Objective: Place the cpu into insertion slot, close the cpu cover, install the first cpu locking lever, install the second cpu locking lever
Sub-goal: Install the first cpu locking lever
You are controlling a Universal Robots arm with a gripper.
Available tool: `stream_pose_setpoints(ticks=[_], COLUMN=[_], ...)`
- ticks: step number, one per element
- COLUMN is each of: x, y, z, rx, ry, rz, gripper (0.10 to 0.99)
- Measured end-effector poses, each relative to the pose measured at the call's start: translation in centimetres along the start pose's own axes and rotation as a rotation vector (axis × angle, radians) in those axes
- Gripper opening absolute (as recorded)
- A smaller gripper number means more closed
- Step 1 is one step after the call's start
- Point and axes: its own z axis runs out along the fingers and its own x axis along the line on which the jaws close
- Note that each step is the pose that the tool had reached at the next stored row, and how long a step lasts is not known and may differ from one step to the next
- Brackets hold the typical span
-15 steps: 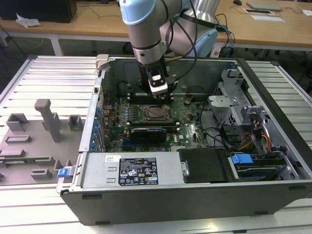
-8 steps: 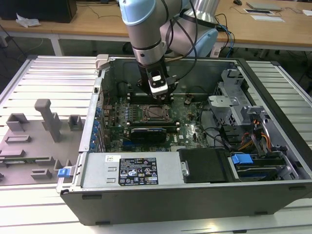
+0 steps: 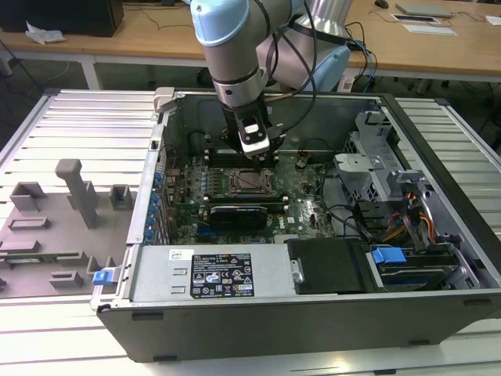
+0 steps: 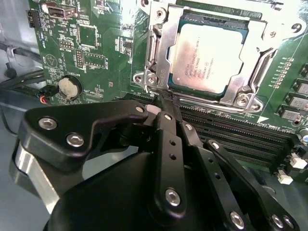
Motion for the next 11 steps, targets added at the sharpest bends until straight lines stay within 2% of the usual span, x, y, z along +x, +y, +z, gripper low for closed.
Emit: stream_pose_setpoints(ticks=[6, 11], x=[-0.01, -0.22], y=[0.01, 0.18], z=[-0.01, -0.97], rx=[-0.001, 0.0], ry=[0.0, -0.0001], rz=[0.0, 0.0], gripper=[0.106, 0.106])
